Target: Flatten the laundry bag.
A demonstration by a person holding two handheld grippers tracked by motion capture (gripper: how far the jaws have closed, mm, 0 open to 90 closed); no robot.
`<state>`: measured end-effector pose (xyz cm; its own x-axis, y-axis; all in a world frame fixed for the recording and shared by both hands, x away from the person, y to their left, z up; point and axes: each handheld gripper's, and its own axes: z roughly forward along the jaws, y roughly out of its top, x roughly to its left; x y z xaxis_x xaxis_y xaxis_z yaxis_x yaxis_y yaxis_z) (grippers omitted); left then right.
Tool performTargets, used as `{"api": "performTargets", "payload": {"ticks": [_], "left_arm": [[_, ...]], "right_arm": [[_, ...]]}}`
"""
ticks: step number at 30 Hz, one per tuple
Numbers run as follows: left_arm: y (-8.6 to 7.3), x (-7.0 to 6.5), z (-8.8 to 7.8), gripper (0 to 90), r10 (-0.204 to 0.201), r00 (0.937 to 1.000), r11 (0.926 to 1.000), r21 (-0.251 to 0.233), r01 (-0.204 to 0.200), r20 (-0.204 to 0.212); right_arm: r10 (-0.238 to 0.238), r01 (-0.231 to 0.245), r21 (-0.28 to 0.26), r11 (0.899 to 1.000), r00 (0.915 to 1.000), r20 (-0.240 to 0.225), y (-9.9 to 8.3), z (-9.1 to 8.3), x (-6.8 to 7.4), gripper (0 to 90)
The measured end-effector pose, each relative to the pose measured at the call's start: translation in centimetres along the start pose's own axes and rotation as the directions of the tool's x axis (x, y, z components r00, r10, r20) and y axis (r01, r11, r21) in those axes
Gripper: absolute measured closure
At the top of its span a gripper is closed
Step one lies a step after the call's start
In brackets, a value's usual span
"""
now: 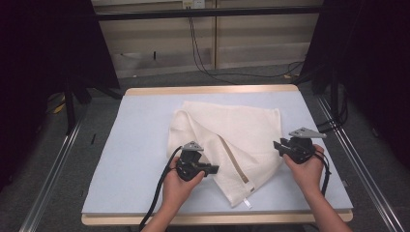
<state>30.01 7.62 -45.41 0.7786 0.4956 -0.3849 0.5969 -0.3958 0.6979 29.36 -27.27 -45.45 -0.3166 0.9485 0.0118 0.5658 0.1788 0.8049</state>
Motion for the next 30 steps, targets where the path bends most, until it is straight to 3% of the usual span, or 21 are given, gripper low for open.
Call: {"api": "performTargets", "payload": {"ticks": [4,7,10,12,13,16,17,18,19,20,21,24,29,30], "left_arm": [[-0.2,0.0,0.1,85.3,-0.004,1.0,1.0,-0.003,0.004,-0.002],[-0.2,0.0,0.0,84.7,0.008,0.9999,1.0,0.003,-0.008,-0.008],[-0.3,0.0,-0.1,83.4,-0.002,1.0,1.0,-0.001,0.002,-0.006],[-0.3,0.0,-0.2,82.3,-0.004,1.0,1.0,-0.004,0.004,-0.009],[-0.3,0.1,-0.2,75.6,-0.007,0.9999,1.0,-0.004,0.007,-0.01],[-0.2,0.4,-0.7,61.8,-0.017,0.9989,0.9998,-0.014,0.017,-0.044],[0.0,0.8,-0.9,61.8,-0.038,0.9978,0.9991,-0.018,0.037,-0.054],[0.2,1.5,-1.3,51.9,-0.068,0.9947,0.9971,-0.04,0.065,-0.077],[0.4,1.9,-1.6,49.6,-0.087,0.9934,0.9948,-0.059,0.083,-0.075],[0.7,2.5,-1.9,50.5,-0.116,0.9925,0.9906,-0.077,0.113,-0.04],[0.8,2.7,-2.0,50.3,-0.131,0.9908,0.9881,-0.085,0.128,-0.033],[1.8,3.6,-2.1,44.5,-0.143,0.9852,0.9859,-0.101,0.134,-0.095],[2.7,5.2,-2.2,48.6,-0.196,0.975,0.972,-0.152,0.179,-0.105],[2.8,5.5,-2.1,55.1,-0.201,0.9757,0.967,-0.176,0.184,-0.087]], "right_arm": [[-0.008,0.009,0.003,1.0,0.9938,-0.111,0.7,0.5,2.6,60.0],[0.009,-0.01,-0.006,1.0,0.9781,-0.208,1.1,1.0,4.5,60.9],[0.003,-0.006,-0.008,1.0,0.9648,-0.263,1.6,1.3,6.1,60.3],[0.003,-0.006,-0.01,1.0,0.9614,-0.275,1.7,1.4,6.5,60.4],[-0.008,0.009,0.002,1.0,0.9533,-0.302,1.6,1.7,7.2,61.8],[-0.032,0.034,0.003,0.999,0.9474,-0.319,1.2,1.7,7.6,64.8],[-0.032,0.034,0.003,0.999,0.9474,-0.319,1.2,1.7,7.6,64.8],[-0.047,0.052,0.005,0.999,0.944,-0.327,1.0,1.7,7.8,65.1],[-0.05,0.054,0.004,0.999,0.9443,-0.325,0.9,1.7,7.8,65.2],[-0.048,0.054,0.01,0.999,0.9445,-0.325,0.8,1.7,7.7,65.5],[-0.047,0.053,0.008,0.999,0.9437,-0.327,0.6,1.7,7.7,66.3],[-0.062,0.07,0.012,0.997,0.9404,-0.334,0.4,1.6,7.8,67.8],[-0.08,0.09,0.013,0.996,0.9377,-0.338,0.2,1.5,8.2,68.0],[-0.089,0.099,0.012,0.995,0.9361,-0.34,0.2,1.4,8.3,67.9]]}}
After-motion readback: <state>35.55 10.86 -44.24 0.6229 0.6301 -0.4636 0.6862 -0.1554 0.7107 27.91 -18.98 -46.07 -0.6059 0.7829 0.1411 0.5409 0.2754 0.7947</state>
